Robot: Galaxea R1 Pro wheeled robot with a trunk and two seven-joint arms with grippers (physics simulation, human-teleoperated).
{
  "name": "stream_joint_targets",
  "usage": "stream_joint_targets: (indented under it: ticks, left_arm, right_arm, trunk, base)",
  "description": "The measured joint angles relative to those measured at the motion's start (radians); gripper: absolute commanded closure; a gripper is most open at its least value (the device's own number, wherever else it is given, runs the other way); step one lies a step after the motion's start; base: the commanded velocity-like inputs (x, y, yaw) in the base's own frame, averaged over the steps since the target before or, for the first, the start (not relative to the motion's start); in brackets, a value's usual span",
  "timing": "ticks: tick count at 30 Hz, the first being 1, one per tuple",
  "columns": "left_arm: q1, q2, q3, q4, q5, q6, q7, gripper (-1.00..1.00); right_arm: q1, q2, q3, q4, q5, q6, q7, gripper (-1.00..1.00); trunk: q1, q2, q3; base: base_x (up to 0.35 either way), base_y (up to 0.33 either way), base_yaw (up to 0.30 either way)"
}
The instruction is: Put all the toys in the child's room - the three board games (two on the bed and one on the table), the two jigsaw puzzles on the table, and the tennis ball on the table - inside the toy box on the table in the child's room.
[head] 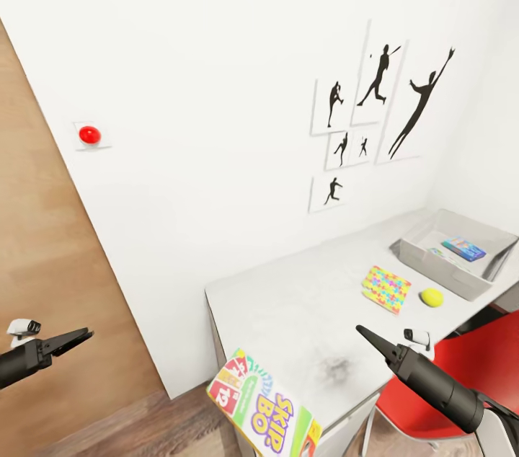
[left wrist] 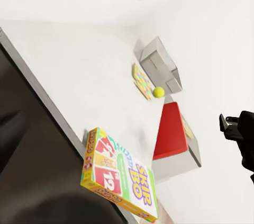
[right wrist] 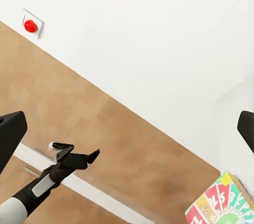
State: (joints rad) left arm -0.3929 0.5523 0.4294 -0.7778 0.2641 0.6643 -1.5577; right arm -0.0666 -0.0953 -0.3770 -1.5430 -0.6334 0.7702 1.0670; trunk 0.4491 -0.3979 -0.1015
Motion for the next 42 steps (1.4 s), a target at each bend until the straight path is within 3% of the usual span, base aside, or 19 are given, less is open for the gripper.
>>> stream_joint_targets:
  ticks: [12, 34, 39, 42]
  left_arm:
    - [0.000, 0.000, 0.000, 0.000, 0.000, 0.000, 0.001, -1.00]
    - [0.000, -0.004, 0.000, 0.000, -0.011, 0.009, 0.019, -1.00]
    - [-0.001, -0.027, 0.000, 0.000, -0.034, 0.020, 0.082, -1.00]
    - [-0.002, -0.060, 0.000, 0.000, -0.040, 0.037, 0.120, -1.00]
  right_arm:
    - [0.000, 0.000, 0.000, 0.000, 0.001, 0.000, -0.001, -1.00]
    - [0.000, -0.001, -0.001, 0.000, 0.001, 0.001, -0.001, -1.00]
    - [0.000, -0.001, -0.004, -0.002, -0.004, 0.007, -0.003, -1.00]
    - [0.000, -0.001, -0.034, -0.005, -0.007, 0.009, 0.001, -1.00]
  trunk:
    - [0.000, 0.000, 0.008]
    - [0.000, 0.000, 0.009]
    - [0.000, 0.000, 0.009]
    - [0.008, -0.014, 0.002]
  base:
    - [0.156, 0.025, -0.180]
    - [0.004, -0.023, -0.008]
    - [0.000, 0.000, 0.000]
    - [0.000, 0.000, 0.000]
